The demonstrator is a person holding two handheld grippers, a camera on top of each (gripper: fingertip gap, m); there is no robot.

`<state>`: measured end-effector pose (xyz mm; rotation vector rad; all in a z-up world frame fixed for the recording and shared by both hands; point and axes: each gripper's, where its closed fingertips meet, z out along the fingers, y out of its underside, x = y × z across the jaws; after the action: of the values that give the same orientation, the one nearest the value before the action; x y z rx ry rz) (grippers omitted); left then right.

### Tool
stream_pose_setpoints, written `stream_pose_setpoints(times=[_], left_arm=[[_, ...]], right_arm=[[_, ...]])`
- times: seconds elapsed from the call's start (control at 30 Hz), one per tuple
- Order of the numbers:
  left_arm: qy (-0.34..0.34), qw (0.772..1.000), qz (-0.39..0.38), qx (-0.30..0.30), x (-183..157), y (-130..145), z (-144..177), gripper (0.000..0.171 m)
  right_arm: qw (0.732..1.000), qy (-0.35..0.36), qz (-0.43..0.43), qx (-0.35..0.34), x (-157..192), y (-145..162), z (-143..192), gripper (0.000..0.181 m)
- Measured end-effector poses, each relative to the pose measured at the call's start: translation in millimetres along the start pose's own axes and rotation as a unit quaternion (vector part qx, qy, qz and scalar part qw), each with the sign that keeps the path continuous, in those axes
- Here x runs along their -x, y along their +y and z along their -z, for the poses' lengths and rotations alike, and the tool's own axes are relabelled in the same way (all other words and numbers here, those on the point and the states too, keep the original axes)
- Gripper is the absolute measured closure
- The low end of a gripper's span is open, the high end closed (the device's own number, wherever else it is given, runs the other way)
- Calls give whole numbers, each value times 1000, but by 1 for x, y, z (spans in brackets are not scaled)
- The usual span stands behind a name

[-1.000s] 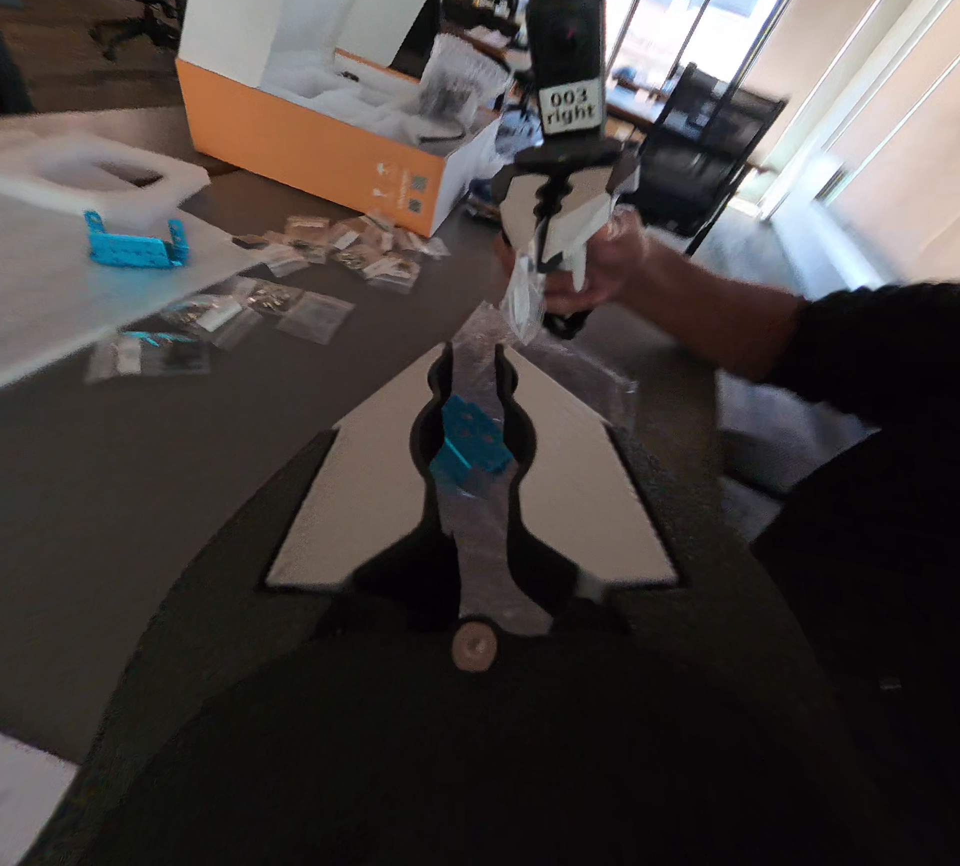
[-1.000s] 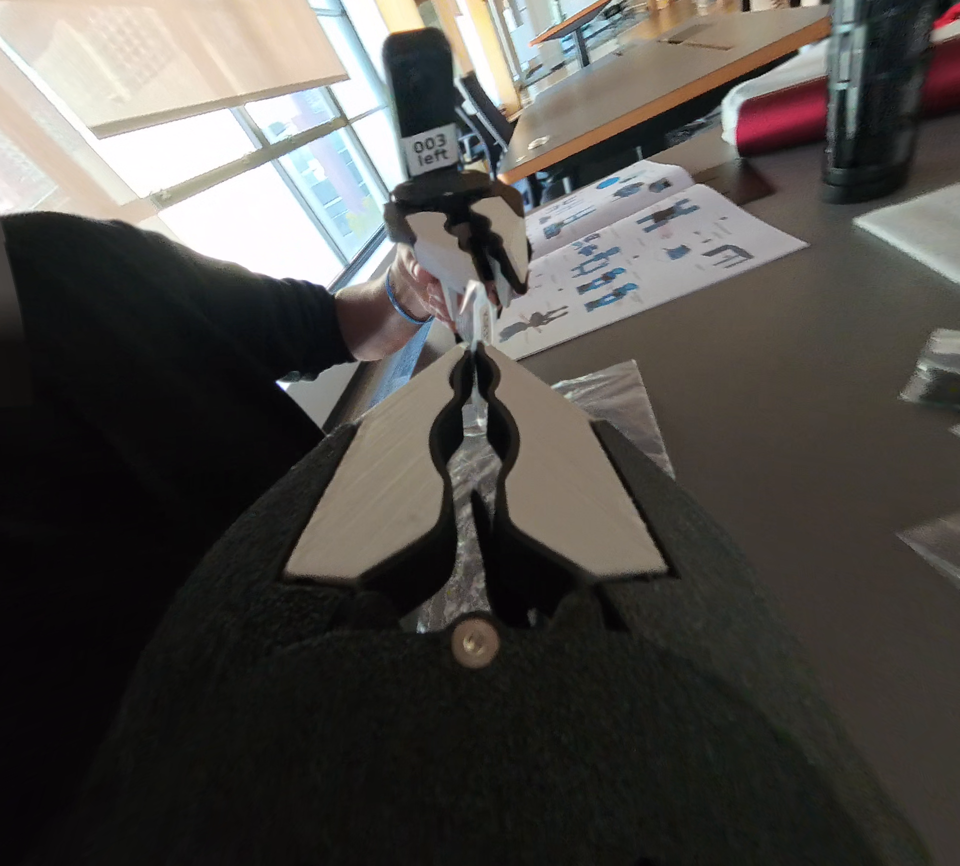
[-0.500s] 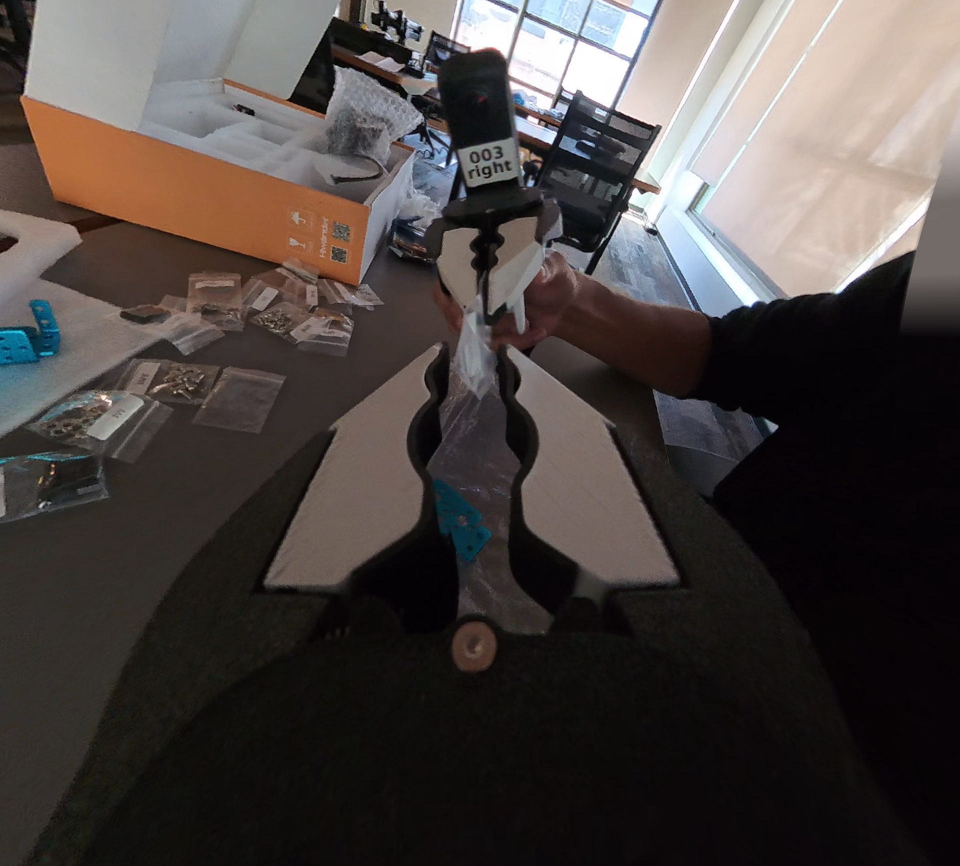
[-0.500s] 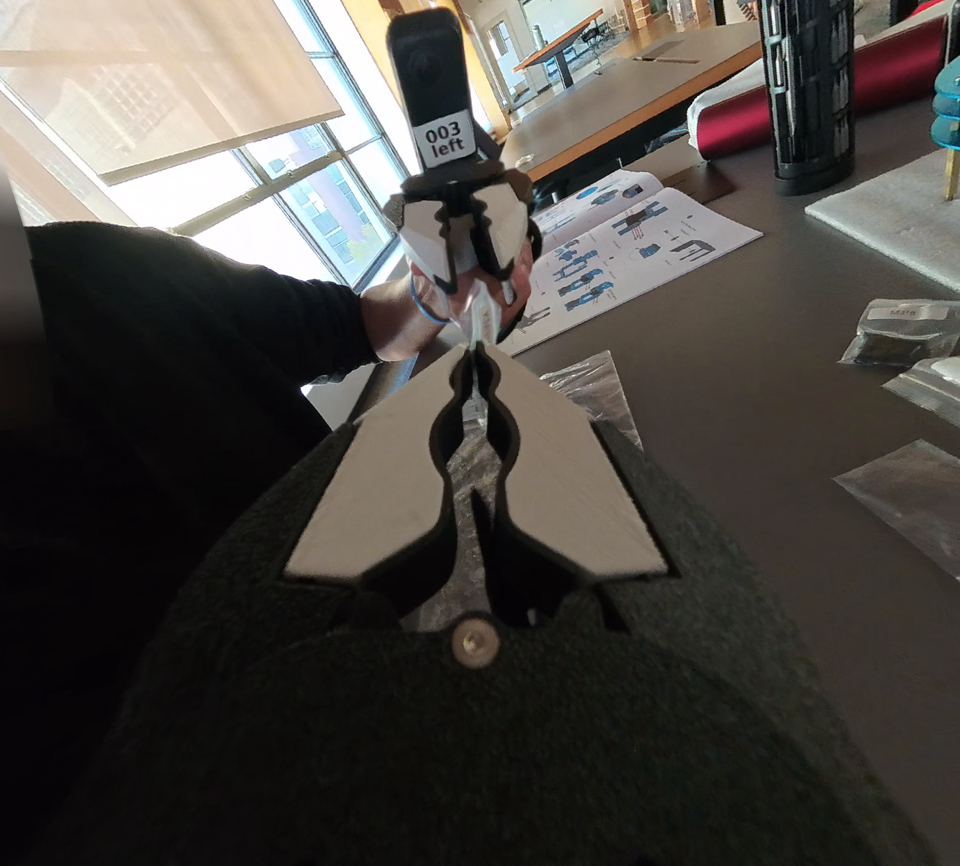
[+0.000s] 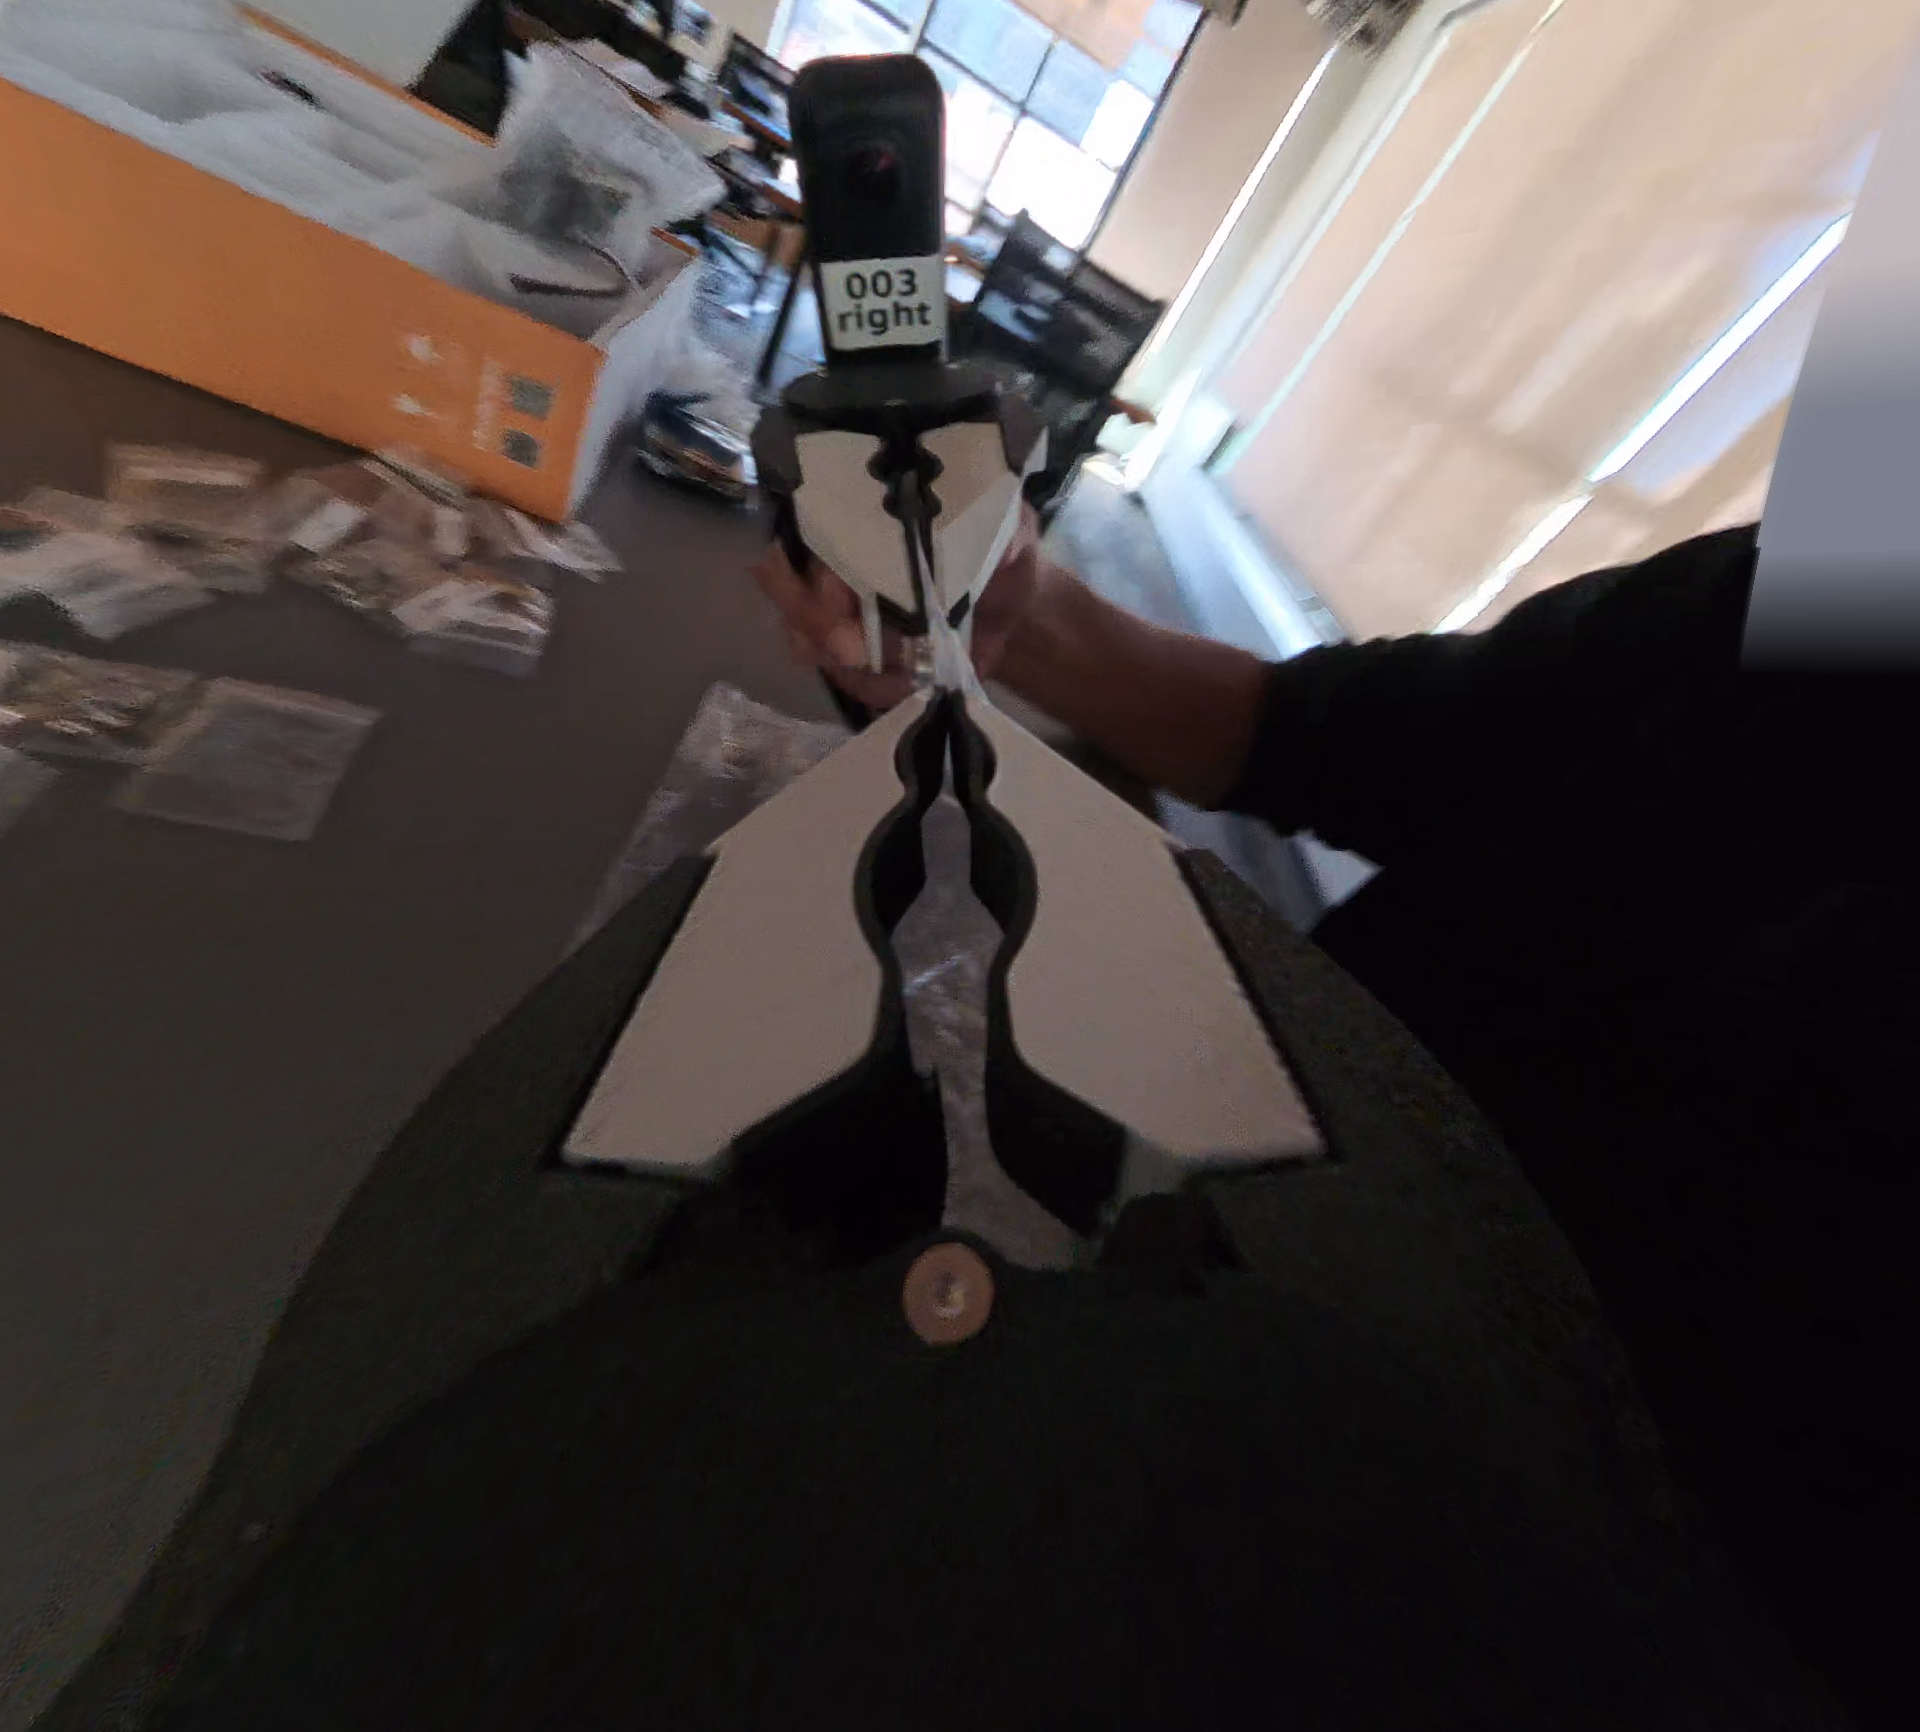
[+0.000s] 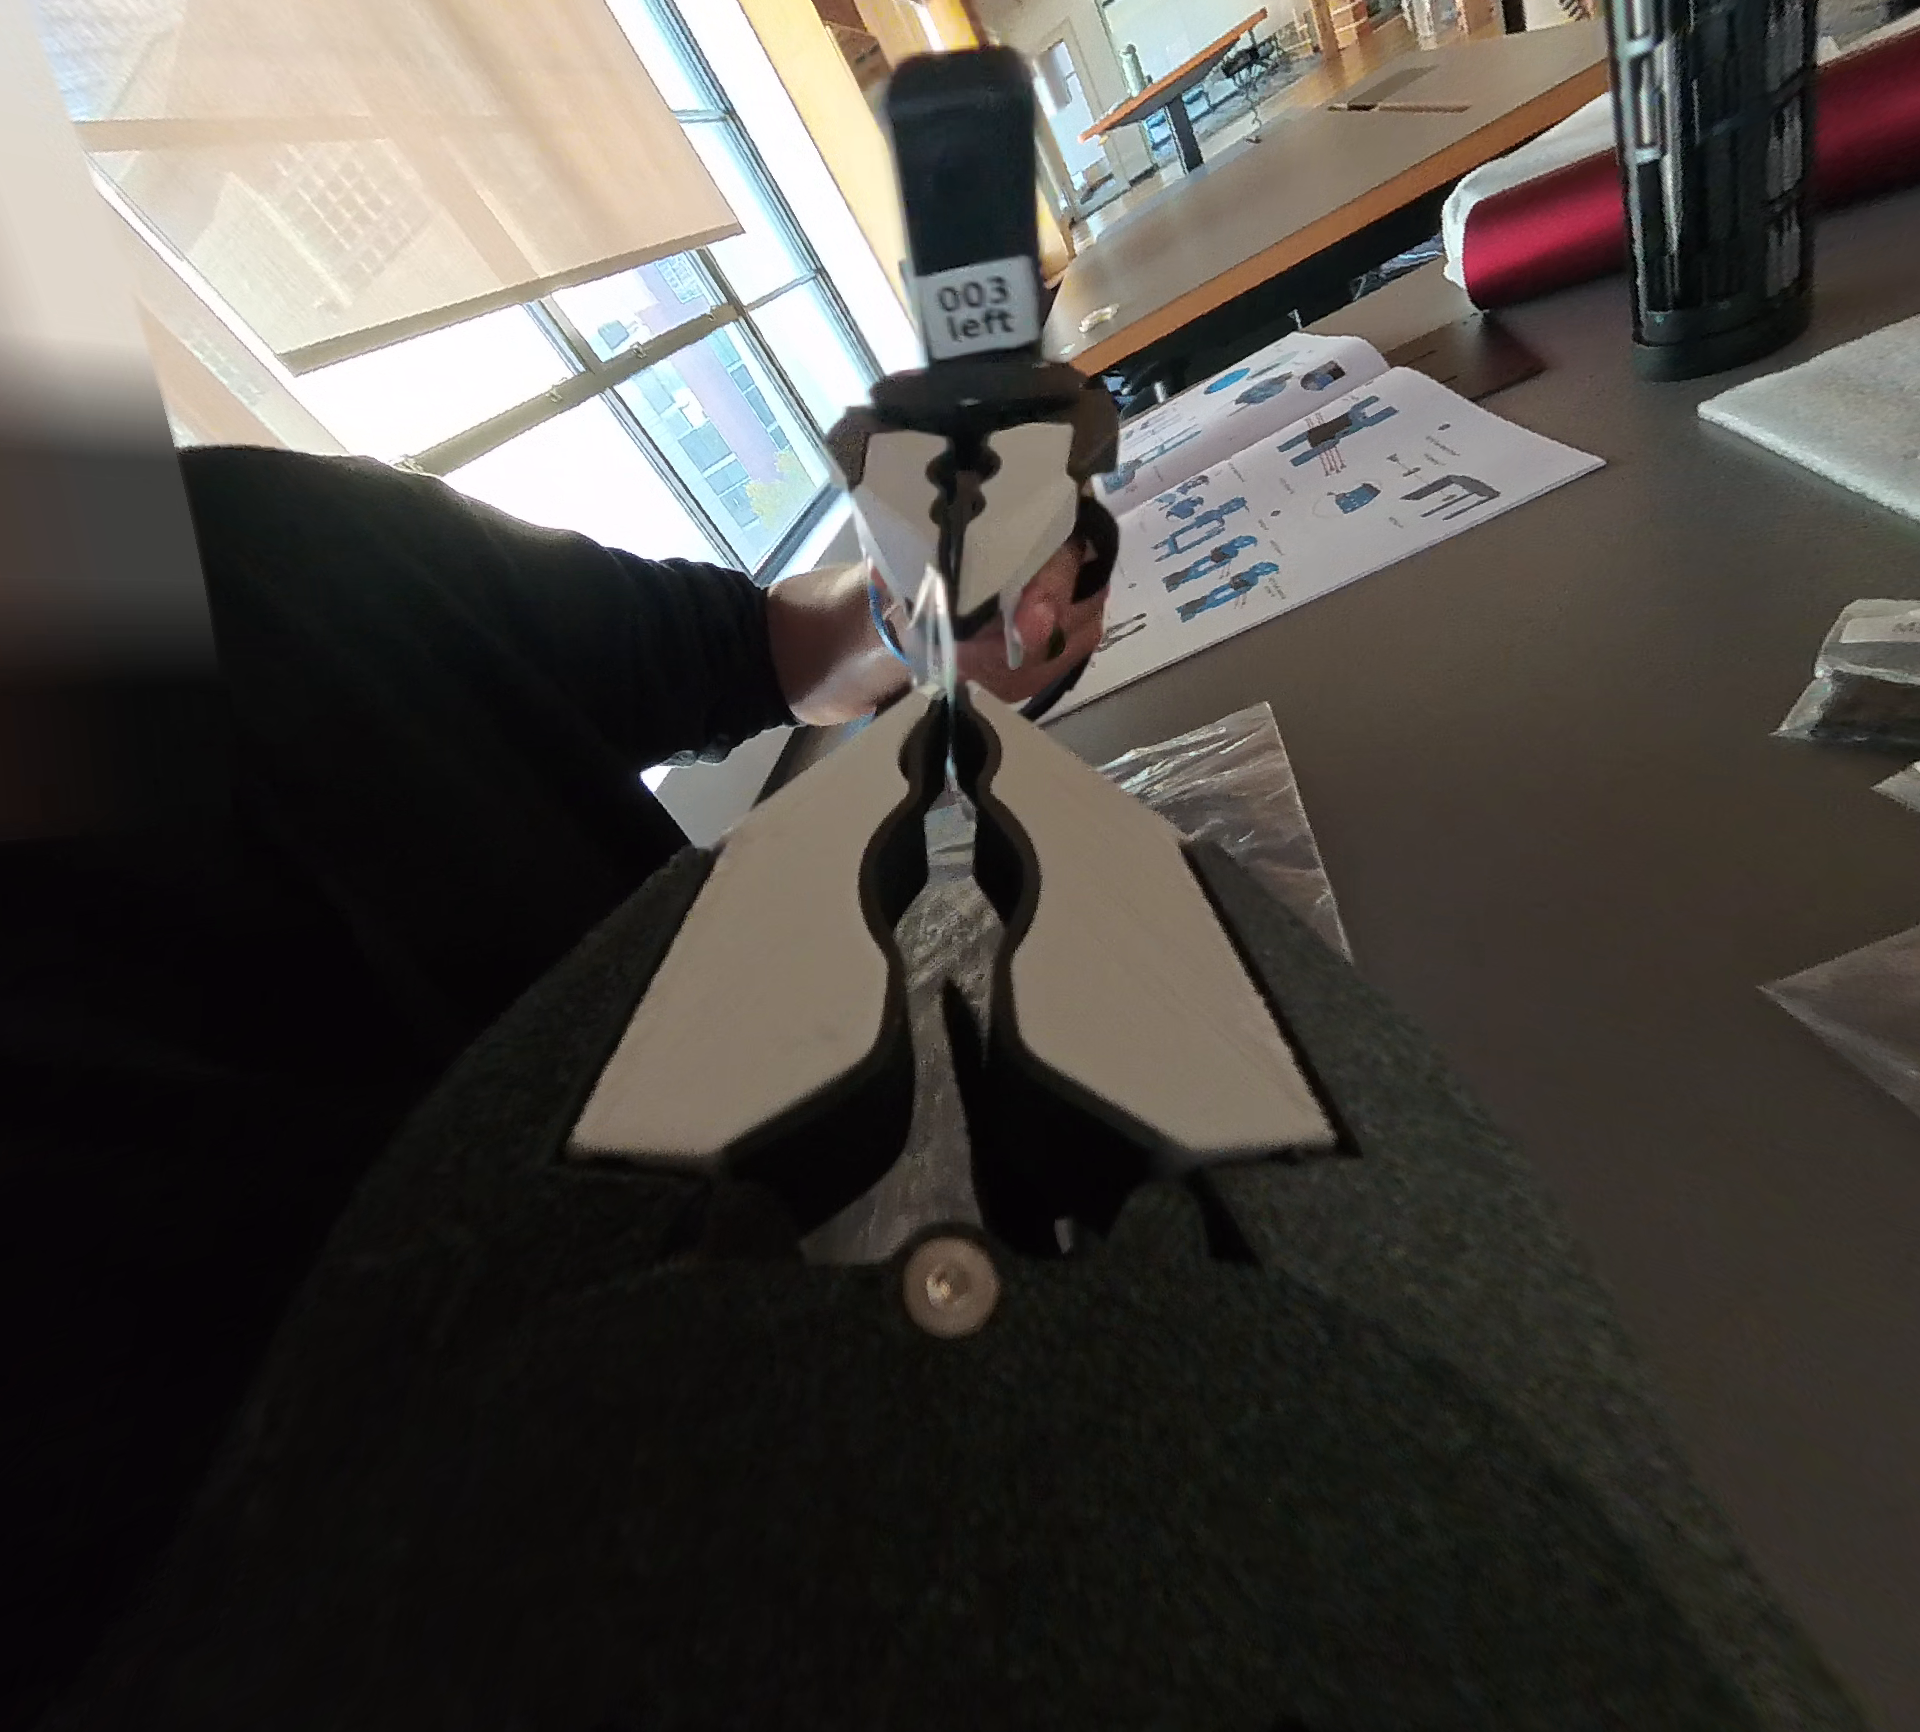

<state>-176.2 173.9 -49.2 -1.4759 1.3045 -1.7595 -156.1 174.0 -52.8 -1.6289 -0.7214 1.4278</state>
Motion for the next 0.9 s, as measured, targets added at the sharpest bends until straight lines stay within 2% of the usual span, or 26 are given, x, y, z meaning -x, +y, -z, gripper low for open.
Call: stream_pose_setpoints(times=[0.1, 0.2, 0.27, 0.33, 0.5, 0.6, 0.8, 0.83, 0.9], left_arm=[[32, 998, 42, -21, -1, -3, 2, 171], [-14, 999, 14, -41, 9, -5, 4, 168], [-59, 996, -20, -71, 17, -12, 12, 149], [-99, 989, -67, -89, 18, -15, 18, 145], [-121, 981, -110, -100, 2, -12, 10, 147], [-173, 975, -119, -74, 13, -3, 0, 147], [-212, 968, -124, -43, 26, 7, -9, 148], [-212, 969, -119, -41, 27, 8, -10, 150], [-204, 970, -125, -43, 25, 7, -10, 171]], right_arm=[[999, -22, -20, -12, 4, -1, -2, 181], [1000, -1, -14, -15, -2, -3, 0, 181], [999, 18, -11, -26, -7, -7, 3, 181], [998, 41, -4, -37, -12, -11, 6, 181], [995, 91, 19, -41, -23, -11, 5, 181], [994, 104, 24, -40, -25, -10, 3, 181], [995, 94, 27, -30, -20, -6, -3, 181], [995, 92, 27, -26, -19, -5, -5, 181], [995, 92, 31, -21, -18, -3, -6, 181]])
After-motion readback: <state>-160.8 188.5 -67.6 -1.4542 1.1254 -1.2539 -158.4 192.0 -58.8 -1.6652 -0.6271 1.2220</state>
